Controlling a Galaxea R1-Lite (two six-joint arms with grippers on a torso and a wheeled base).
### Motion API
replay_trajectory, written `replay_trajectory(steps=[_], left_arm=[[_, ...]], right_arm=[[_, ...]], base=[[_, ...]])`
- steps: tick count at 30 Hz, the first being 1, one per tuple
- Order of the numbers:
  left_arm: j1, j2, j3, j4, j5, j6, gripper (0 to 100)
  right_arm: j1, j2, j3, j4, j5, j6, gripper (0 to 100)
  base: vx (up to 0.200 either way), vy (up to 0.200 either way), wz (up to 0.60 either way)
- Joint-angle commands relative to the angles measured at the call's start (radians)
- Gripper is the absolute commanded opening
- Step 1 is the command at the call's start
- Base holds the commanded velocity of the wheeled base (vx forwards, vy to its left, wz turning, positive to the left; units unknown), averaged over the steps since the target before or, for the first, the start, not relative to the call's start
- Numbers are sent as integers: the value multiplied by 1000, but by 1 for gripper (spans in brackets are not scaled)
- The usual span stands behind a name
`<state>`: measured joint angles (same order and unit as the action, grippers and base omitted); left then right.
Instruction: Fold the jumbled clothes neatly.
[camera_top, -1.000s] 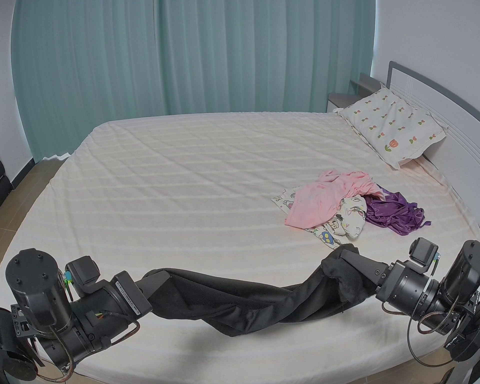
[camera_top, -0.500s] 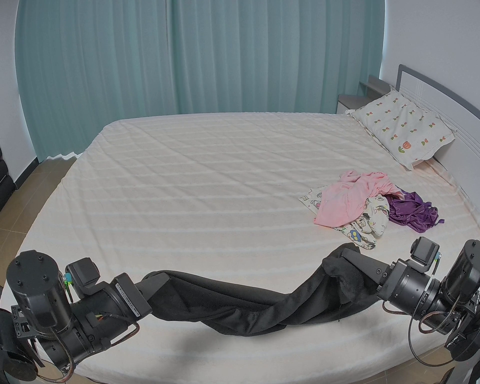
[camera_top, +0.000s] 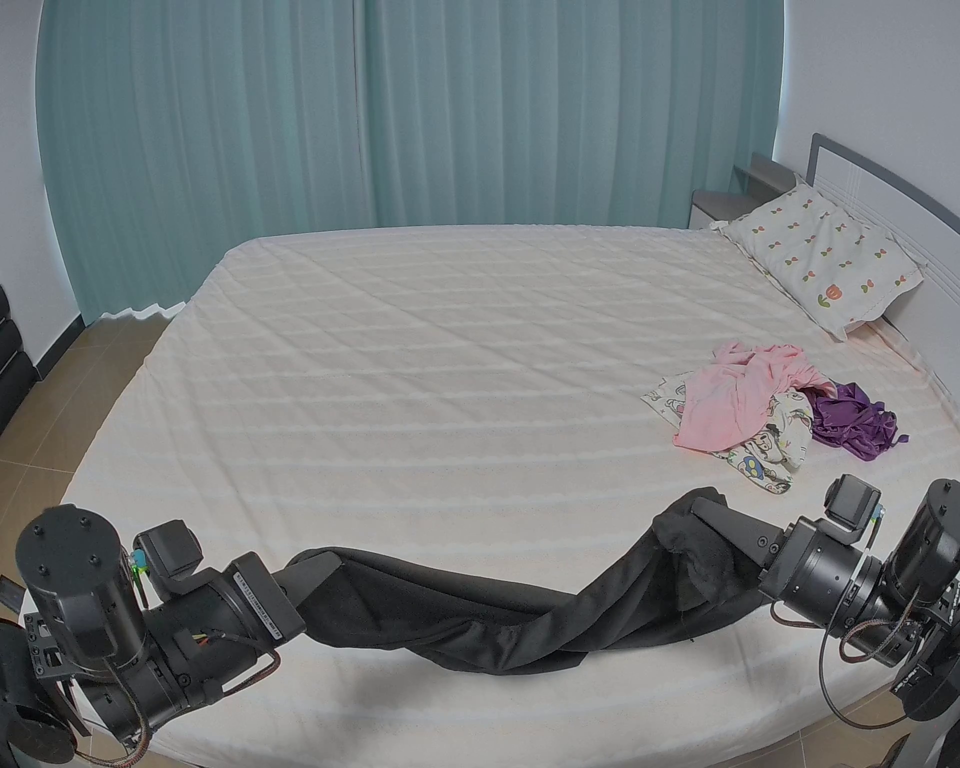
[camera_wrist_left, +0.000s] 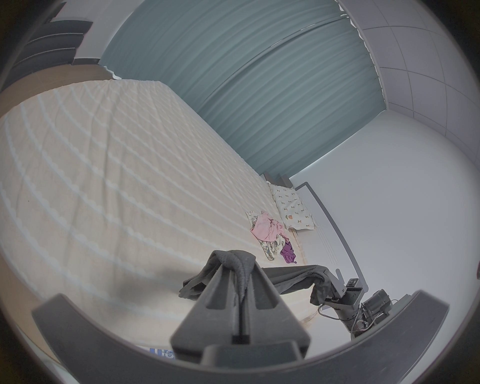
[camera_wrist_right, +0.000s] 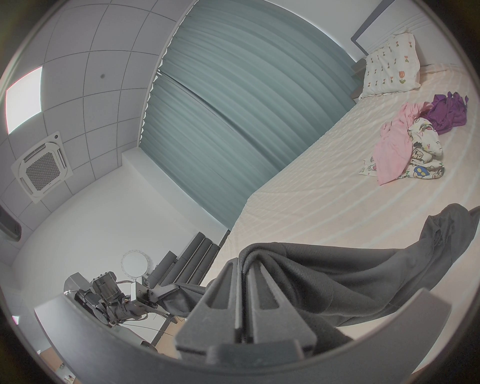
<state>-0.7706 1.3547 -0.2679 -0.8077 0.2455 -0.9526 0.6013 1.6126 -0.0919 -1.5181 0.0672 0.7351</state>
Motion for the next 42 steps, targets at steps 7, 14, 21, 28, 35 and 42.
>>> replay_trajectory(steps=[7,14,21,28,35,42], left_arm=[[-39,-3,4,-1,0,-2,0],[-50,-8,4,-1,1,-2,0],[-75,-55,2,1,5,1,0],[-108,-117,2,-1,5,8,0],[-107,-226,-30,-7,0,9,0],[-45,-227,-93,-7,6,46,0]], right_arm=[[2,-6,12,1,3,-2,0],[8,-49,40,1,23,-10,0],[18,-149,55,15,82,-13,0],[98,-264,81,15,115,-25,0],[86,-419,11,59,157,-13,0],[-178,-459,-344,357,180,181,0]], base=[[-200,0,0],[-200,0,0],[-200,0,0],[-200,0,0],[-200,0,0],[-29,0,0]])
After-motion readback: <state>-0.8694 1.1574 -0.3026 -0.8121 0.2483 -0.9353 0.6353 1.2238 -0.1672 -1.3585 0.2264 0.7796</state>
